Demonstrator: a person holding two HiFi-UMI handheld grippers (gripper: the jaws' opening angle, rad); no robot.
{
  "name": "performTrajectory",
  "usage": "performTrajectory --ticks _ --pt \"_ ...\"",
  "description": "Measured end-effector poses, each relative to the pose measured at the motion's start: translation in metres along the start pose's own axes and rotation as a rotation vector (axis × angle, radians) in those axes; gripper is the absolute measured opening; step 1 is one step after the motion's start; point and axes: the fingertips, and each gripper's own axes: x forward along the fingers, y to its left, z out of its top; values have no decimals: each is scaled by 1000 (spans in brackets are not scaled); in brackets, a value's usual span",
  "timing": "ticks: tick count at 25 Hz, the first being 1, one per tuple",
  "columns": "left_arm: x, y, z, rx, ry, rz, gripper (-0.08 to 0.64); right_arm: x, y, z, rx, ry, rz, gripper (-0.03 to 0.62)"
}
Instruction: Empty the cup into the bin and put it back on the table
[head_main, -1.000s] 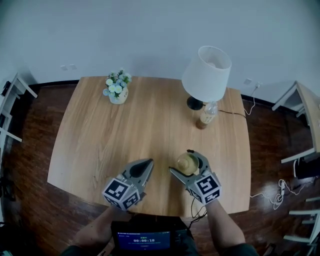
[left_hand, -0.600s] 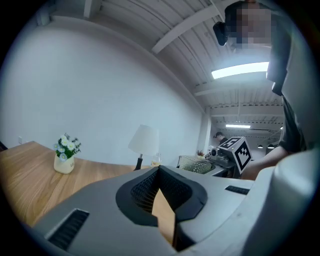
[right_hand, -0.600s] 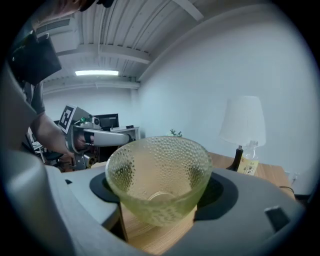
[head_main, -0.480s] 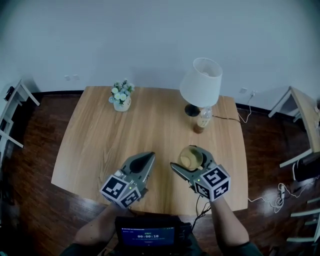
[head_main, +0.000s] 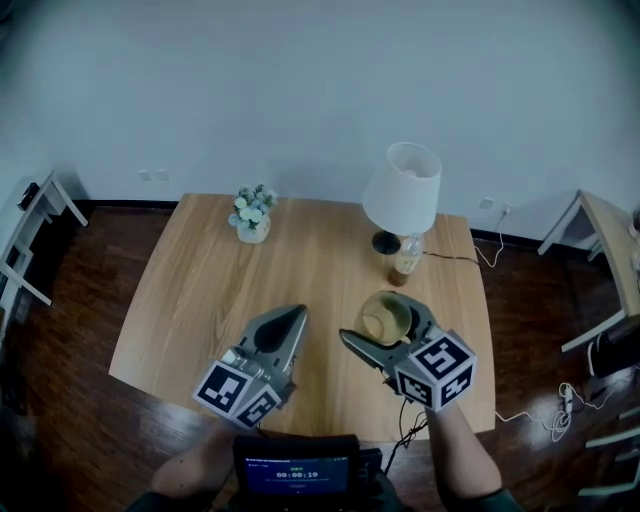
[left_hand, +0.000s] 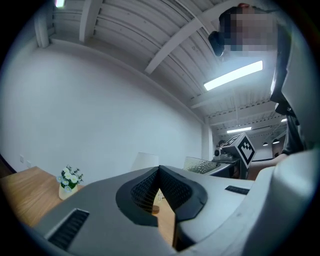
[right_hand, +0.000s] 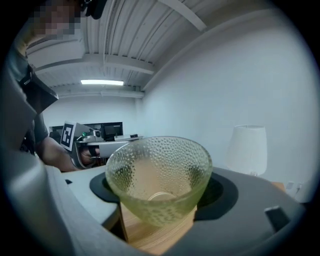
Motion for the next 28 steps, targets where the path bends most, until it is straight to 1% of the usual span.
performTrajectory --ticks 2,6,11,15,17,19,21,25,28 --pt "-3 0 7 6 -12 8 0 1 4 7 -21 -3 17 400" --pt "-12 1 13 29 -8 30 0 3 14 20 -45 -16 54 400" --pt "-31 9 23 53 -19 101 0 11 29 34 -59 -35 113 400" --pt "-56 16 26 69 -20 180 0 21 43 35 -69 -28 161 400" --pt "-70 20 30 100 -27 223 0 26 49 36 -73 -28 192 400" --pt "-84 26 34 131 -31 270 0 32 61 37 -74 -27 245 400" --pt "-101 31 38 140 -28 319 0 37 75 37 -90 -19 300 400" --pt "-138 43 55 182 -70 450 0 50 107 40 -125 -5 407 399" --pt "-163 48 62 205 -83 519 0 61 127 43 -148 -4 475 400"
